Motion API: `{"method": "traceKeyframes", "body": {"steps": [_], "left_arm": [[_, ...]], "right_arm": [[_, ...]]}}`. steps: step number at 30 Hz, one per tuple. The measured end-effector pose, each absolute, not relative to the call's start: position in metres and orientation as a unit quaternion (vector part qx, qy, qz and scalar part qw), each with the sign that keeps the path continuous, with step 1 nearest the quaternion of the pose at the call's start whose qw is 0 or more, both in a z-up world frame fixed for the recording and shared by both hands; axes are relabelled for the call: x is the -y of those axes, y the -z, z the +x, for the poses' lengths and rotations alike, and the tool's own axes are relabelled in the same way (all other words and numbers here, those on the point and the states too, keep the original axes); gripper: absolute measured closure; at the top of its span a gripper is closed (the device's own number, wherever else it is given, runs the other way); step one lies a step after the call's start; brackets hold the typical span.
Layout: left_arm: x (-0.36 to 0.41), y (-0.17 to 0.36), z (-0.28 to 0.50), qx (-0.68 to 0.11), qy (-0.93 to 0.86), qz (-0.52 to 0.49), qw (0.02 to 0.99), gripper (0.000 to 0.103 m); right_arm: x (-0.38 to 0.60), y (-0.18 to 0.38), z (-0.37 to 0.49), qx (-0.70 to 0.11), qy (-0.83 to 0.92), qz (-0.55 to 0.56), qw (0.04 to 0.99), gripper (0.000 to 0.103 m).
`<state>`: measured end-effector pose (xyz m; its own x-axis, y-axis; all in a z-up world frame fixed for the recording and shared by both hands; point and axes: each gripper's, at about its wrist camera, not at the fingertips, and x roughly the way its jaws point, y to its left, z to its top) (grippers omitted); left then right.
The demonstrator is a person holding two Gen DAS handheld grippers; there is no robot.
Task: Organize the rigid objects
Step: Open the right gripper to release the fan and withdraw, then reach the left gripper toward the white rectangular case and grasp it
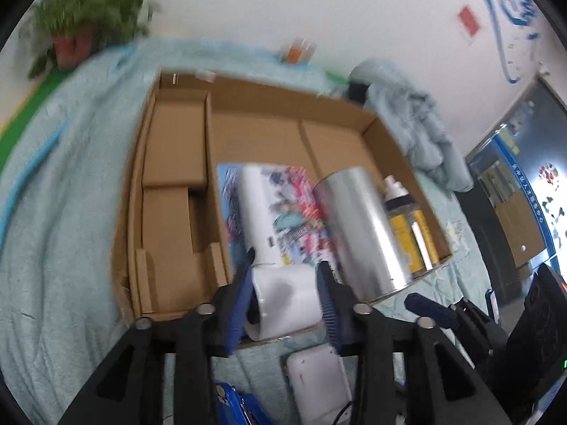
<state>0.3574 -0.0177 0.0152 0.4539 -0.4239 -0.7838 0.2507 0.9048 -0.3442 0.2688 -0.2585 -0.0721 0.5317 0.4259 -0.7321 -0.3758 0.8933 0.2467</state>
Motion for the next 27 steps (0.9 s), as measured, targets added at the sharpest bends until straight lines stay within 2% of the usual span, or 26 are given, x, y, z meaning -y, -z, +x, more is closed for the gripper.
{"method": "traceKeyframes", "body": {"steps": [1,2,3,6,12,17,21,26,27], "left_arm": [[0.019,-0.03,0.34,-0.446,0.181,-0.077,0.873,0.021],[0.019,-0.045,0.32,-0.402,0.151,-0.065,0.901,0.005],[0.018,-0.056,0.3,-0.357,0.127,-0.058,0.924,0.0],[0.019,-0.071,0.264,-0.32,0.108,-0.048,0.94,0.0],[0.004,-0.044,0.218,-0.396,0.097,-0.112,0.906,0.0],[0.008,-0.007,0.189,-0.453,0.125,-0.136,0.872,0.001],[0.033,0.021,0.204,-0.501,0.161,-0.14,0.839,0.002],[0.074,0.047,0.233,-0.549,0.216,-0.115,0.799,0.003],[0.083,0.052,0.236,-0.56,0.217,-0.103,0.793,0.006]], "right_arm": [[0.267,0.066,0.262,-0.415,-0.215,0.027,0.884,0.016],[0.272,0.062,0.259,-0.407,-0.203,0.025,0.89,0.016],[0.279,0.057,0.255,-0.397,-0.188,0.023,0.898,0.016],[0.297,0.045,0.24,-0.373,-0.157,0.018,0.914,0.016],[0.313,0.044,0.202,-0.348,-0.232,0.019,0.908,0.015],[0.306,0.086,0.203,-0.427,-0.289,0.063,0.854,0.015],[0.304,0.122,0.213,-0.504,-0.262,0.094,0.818,0.016],[0.31,0.134,0.201,-0.514,-0.249,0.088,0.816,0.016],[0.313,0.136,0.197,-0.516,-0.246,0.09,0.815,0.016]]}}
